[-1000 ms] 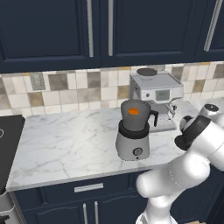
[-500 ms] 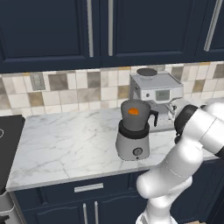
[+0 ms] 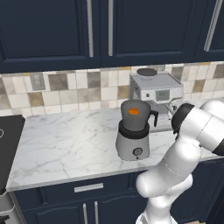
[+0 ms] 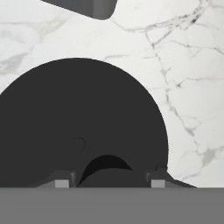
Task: Open the blender lid, put the tangerine in the blender, close the lid, and start the blender.
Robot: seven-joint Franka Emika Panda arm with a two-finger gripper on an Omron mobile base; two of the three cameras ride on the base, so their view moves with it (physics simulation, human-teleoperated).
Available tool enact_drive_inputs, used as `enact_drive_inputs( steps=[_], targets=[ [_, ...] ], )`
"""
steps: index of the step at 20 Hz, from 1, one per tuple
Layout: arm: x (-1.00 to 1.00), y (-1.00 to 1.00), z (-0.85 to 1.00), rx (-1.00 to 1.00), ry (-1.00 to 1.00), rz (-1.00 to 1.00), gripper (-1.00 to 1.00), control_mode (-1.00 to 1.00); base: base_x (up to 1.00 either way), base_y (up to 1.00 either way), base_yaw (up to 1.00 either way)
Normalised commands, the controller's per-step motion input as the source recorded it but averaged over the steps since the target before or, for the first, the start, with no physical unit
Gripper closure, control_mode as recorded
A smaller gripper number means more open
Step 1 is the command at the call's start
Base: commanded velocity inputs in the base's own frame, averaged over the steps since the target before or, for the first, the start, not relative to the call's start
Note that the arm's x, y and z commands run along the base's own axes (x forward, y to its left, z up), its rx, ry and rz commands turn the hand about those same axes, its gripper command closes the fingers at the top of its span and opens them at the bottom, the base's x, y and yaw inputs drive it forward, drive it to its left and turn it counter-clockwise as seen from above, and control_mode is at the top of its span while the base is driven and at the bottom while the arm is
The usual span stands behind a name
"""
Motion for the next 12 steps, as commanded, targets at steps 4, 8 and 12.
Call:
enact_drive_inputs(
  steps=[4, 8, 12],
  targets=[
    [-0.16, 0.00, 0.70, 0.00, -0.20, 0.00, 1.00, -1.00, 0.00, 0.00, 0.00],
    [-0.14, 0.00, 0.09, 0.00, -0.07, 0.00, 1.00, -1.00, 0.00, 0.00, 0.00],
    [-0.34, 0.07, 0.86, 0.01, -0.27, 0.00, 1.00, -1.00, 0.00, 0.00, 0.00]
  ],
)
